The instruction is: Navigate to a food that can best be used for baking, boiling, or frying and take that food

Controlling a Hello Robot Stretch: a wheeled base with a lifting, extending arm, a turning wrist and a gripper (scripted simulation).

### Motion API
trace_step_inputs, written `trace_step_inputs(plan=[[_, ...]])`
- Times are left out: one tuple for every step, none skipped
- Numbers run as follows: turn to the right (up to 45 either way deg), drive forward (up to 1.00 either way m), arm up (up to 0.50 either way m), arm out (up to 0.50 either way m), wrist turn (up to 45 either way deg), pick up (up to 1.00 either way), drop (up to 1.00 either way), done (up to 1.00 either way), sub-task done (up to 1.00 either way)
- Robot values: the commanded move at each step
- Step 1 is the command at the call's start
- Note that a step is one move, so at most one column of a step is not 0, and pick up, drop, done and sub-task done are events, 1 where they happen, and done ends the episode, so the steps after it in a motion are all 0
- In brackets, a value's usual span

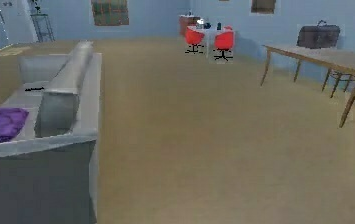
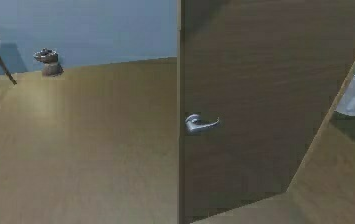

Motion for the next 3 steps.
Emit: trace_step_inputs(plan=[[12.0, 0.00, 0.00, 0.00, 0.0, 0.00, 0.00, 0.00, 0.00], [0.0, 1.00, 0.00, 0.00, 0.0, 0.00, 0.00, 0.00, 0.00], [-15.0, 0.00, 0.00, 0.00, 0.0, 0.00, 0.00, 0.00, 0.00]])
